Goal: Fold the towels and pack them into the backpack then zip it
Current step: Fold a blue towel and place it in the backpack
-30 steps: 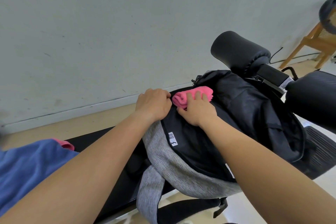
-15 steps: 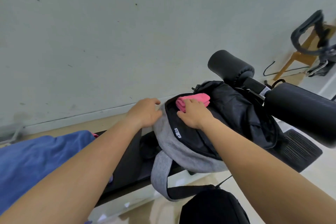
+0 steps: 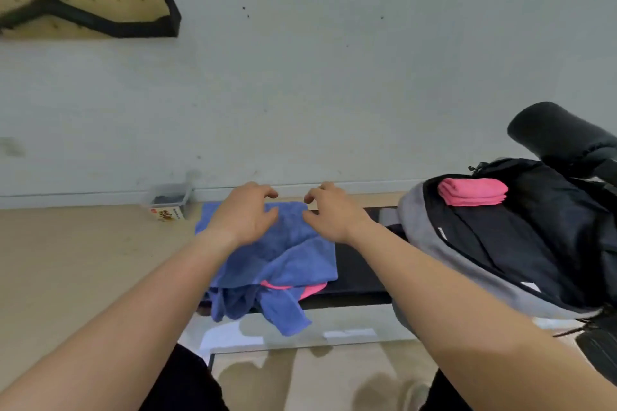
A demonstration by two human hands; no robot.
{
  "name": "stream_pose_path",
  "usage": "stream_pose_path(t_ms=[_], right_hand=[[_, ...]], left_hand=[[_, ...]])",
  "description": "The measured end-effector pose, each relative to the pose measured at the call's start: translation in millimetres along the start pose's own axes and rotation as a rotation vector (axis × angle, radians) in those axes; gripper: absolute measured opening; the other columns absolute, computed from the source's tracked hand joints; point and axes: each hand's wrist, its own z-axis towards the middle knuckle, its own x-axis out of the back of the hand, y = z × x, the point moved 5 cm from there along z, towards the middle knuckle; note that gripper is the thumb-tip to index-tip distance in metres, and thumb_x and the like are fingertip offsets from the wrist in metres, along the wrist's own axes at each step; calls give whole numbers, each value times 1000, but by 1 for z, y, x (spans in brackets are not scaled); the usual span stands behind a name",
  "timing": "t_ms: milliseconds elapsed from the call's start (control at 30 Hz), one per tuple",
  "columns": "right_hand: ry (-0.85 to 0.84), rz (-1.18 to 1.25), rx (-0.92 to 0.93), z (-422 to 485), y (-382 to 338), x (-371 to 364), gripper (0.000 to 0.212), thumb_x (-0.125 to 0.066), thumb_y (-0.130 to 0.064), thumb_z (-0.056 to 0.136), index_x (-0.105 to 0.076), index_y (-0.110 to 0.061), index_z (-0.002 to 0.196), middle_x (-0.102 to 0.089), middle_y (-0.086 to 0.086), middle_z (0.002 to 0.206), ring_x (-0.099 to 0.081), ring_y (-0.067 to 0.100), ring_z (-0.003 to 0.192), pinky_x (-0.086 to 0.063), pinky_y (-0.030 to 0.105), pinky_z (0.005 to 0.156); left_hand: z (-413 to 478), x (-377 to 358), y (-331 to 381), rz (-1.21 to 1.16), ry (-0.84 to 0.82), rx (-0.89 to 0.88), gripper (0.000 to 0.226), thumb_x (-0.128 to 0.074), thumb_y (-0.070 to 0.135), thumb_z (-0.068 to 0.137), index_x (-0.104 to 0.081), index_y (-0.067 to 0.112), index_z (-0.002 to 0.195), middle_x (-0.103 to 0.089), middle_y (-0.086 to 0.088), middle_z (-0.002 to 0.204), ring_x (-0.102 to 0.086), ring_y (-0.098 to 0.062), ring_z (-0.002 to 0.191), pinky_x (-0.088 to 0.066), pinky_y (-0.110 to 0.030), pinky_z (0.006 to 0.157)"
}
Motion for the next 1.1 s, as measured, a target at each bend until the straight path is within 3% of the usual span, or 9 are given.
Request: stream_pose_path(t_ms=[167,333,400,500,600,733,800,933,1100], right_hand=[[-52,-7,82,20,-31,-42,42,-52,-23,90,-54,-20,132,-52,8,132,-52,31,120,-44,41,100],[-2,13,-34,31,0,-66,48,-51,-30,94,-45,-18,140,-47,10,138,-48,34,124,-45,45,99],[16,54,-102,33,18,-72,44,-50,-31,96,-46,-15,137,-53,11,130,-52,34,118,-47,43,96],[52,160,-154,36,38,-76,29,-54,-28,95,-56,-12,118,-64,3,101,-61,29,99,-49,38,81],[70,213,-165,39,47,-77,26,-59,-29,93,-65,-16,115,-61,-7,84,-61,21,90,-44,29,73],[76,241,-185,42,57,-84,35,-57,-44,91,-60,-22,118,-60,0,104,-60,23,96,-49,34,80],[49,258,-210,46,60,-88,30,-58,-45,89,-63,-24,111,-63,1,106,-60,23,94,-52,37,81],[101,316,-199,55,53,-80,6,-62,-24,85,-61,-18,84,-64,-5,77,-62,21,77,-52,36,69],[180,569,-14,47,20,-51,2,-57,-17,85,-55,-19,85,-64,-5,73,-56,11,64,-46,30,63]], left_hand=[[-22,1,-48,67,47,48,39,-60,37,86,-64,27,124,-62,-2,126,-54,-29,118,-46,-41,97],[-25,-18,-64,72,146,61,27,-63,40,88,-68,35,114,-63,8,119,-52,-27,114,-43,-38,94],[-25,-22,-65,40,184,79,18,-65,39,86,-71,37,103,-65,10,111,-53,-25,108,-43,-36,89],[-21,-25,-65,41,181,107,14,-66,38,83,-68,40,97,-62,12,108,-51,-23,107,-41,-36,88],[-16,-25,-58,104,151,115,15,-65,41,82,-67,40,96,-60,12,110,-50,-23,109,-37,-36,90],[-12,-24,-41,121,196,135,23,-60,55,83,-73,37,87,-58,16,106,-47,-18,105,-31,-35,90],[-9,-26,-35,140,200,136,22,-59,53,86,-73,36,84,-58,15,105,-48,-17,106,-30,-35,90],[-4,-33,-28,169,164,127,11,-60,43,88,-70,37,91,-60,13,108,-50,-17,105,-29,-34,89],[7,-32,-22,-24,239,70,29,-57,28,91,-61,34,119,-65,10,116,-55,-19,113,-40,-37,93]])
